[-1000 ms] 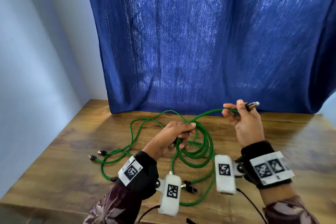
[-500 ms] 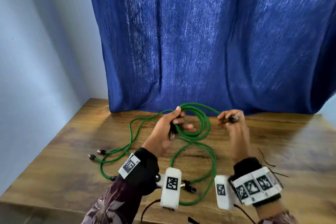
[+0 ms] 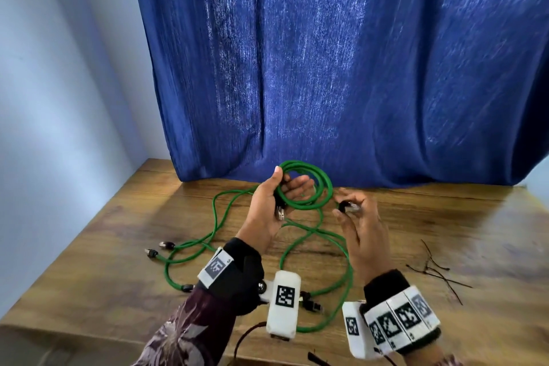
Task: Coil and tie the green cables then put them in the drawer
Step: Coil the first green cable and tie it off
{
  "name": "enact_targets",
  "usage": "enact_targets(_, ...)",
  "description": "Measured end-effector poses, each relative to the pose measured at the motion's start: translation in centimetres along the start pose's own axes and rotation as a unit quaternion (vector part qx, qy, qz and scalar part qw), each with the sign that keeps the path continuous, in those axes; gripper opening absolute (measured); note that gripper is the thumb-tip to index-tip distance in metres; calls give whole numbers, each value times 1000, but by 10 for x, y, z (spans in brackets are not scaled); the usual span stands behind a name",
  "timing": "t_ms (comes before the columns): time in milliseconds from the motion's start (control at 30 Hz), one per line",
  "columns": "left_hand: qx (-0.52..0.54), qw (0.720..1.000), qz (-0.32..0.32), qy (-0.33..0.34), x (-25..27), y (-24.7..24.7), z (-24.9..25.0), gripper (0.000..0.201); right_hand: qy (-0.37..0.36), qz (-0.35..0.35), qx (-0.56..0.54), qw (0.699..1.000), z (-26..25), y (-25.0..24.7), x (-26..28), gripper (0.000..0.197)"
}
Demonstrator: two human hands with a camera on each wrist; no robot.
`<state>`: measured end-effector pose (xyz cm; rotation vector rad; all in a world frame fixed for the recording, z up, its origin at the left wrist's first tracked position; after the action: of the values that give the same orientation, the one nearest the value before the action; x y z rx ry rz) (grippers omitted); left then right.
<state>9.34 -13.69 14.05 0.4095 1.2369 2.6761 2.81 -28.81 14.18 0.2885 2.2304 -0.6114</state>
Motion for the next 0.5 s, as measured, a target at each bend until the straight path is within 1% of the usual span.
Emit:
enact_targets(67,-22,1000,12,7,-2,-2,0,34,-19,7,6,1000,-8,-1,0,20)
enact_targets(167,-57,998,36,20,-4,-6,0,32,-69,51,34,996,-18,-8,2,20)
enact_targets(233,-74,996,51,28,-4,-9,-2,30,-102,61,59,991,-24,-10,3,21)
enact_targets(300,-92,993,58,37,-4,-11,-3,27,-115,42,73,990,-25,-8,1,24)
enact_targets(400,-126,990,43,45,-1,-7,-3,22,-97,11,78,992,-20,-5,-2,24)
enact_targets(500,-168,984,15,47,2,-1,-2,26,-135,-14,110,985,-20,-2,-4,18)
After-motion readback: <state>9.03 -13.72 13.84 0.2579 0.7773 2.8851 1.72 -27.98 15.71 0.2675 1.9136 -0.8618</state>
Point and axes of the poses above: each hand's wrist, its own x-axis away from the middle knuckle, its own y-axis out of the palm, z = x × y, the point moved 5 cm from there along -x, towards the middle knuckle, and after that the axes turned 5 degrees about -y, right-handed, at the moved point
